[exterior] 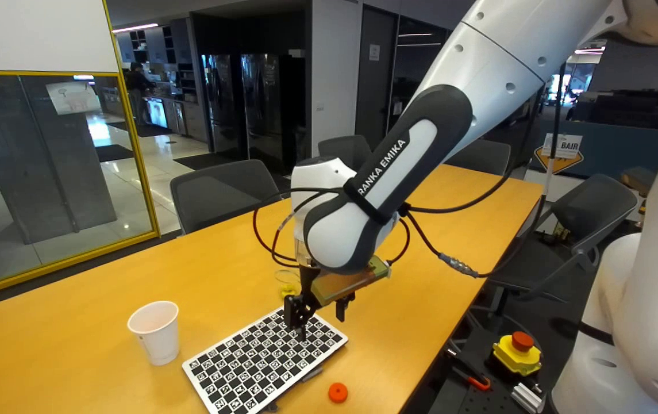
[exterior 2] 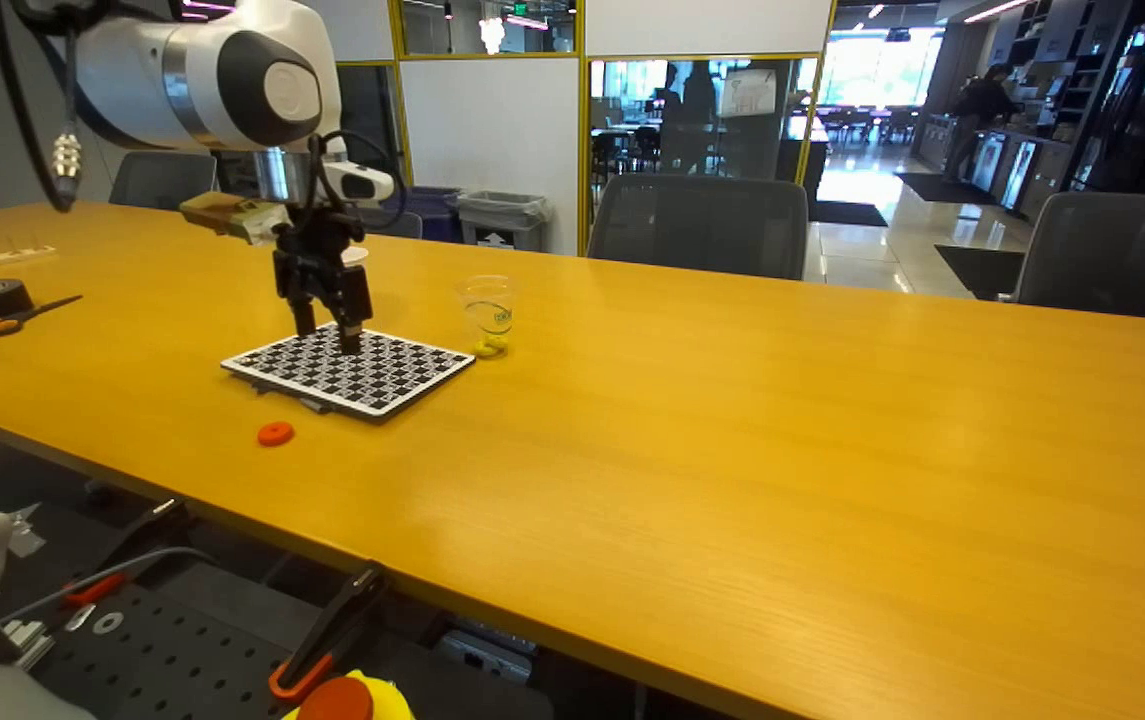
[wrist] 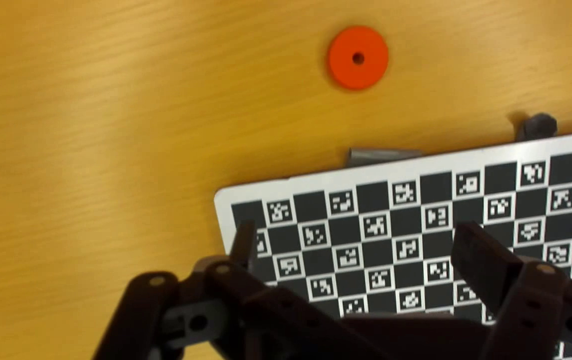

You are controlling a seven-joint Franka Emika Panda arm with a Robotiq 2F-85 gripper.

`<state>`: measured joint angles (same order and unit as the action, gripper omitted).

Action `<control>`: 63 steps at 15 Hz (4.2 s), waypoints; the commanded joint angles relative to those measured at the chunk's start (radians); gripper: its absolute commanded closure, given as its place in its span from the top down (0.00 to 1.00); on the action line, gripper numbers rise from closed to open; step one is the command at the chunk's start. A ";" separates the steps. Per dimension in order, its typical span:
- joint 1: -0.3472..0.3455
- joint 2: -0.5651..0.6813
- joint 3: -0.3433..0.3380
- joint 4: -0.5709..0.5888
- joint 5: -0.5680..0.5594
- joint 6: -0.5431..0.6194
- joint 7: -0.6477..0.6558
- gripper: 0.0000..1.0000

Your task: Put the yellow objects inside the transparent cup and the orange objects inside the white cup.

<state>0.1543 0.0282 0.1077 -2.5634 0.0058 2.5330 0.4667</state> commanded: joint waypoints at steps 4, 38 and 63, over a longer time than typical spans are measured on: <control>0.029 -0.033 0.049 -0.179 -0.044 0.223 0.075 1.00; 0.082 0.138 0.061 -0.199 0.177 0.390 0.076 0.75; 0.063 -0.023 0.074 0.190 -0.092 -0.089 -0.031 0.17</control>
<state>0.2423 -0.0622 0.1645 -2.5328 -0.0716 2.5257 0.5028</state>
